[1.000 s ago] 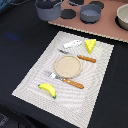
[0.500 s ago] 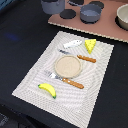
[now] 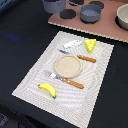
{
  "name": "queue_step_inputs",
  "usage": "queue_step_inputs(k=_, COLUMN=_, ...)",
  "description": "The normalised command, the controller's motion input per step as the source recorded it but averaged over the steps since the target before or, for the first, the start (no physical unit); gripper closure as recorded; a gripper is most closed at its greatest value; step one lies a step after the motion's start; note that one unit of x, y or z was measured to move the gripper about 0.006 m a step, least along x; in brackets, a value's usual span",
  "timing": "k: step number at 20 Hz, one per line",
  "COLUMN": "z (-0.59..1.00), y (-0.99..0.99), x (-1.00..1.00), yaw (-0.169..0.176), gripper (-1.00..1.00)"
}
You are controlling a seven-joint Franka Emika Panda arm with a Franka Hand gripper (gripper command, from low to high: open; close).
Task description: Interact with the objects in diverse but meaningful ways.
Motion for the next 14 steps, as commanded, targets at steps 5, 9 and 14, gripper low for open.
queue_step_inputs(k=5, z=0.05, y=0.59, x=0.27, yaw=0.014, gripper=1.0)
queue_step_inputs(k=9, z=0.04, y=0.63, x=0.31, yaw=0.005, gripper=1.0)
queue_step_inputs(k=14, z=0.05, y=0.48, x=0.36, yaw=0.0, gripper=1.0)
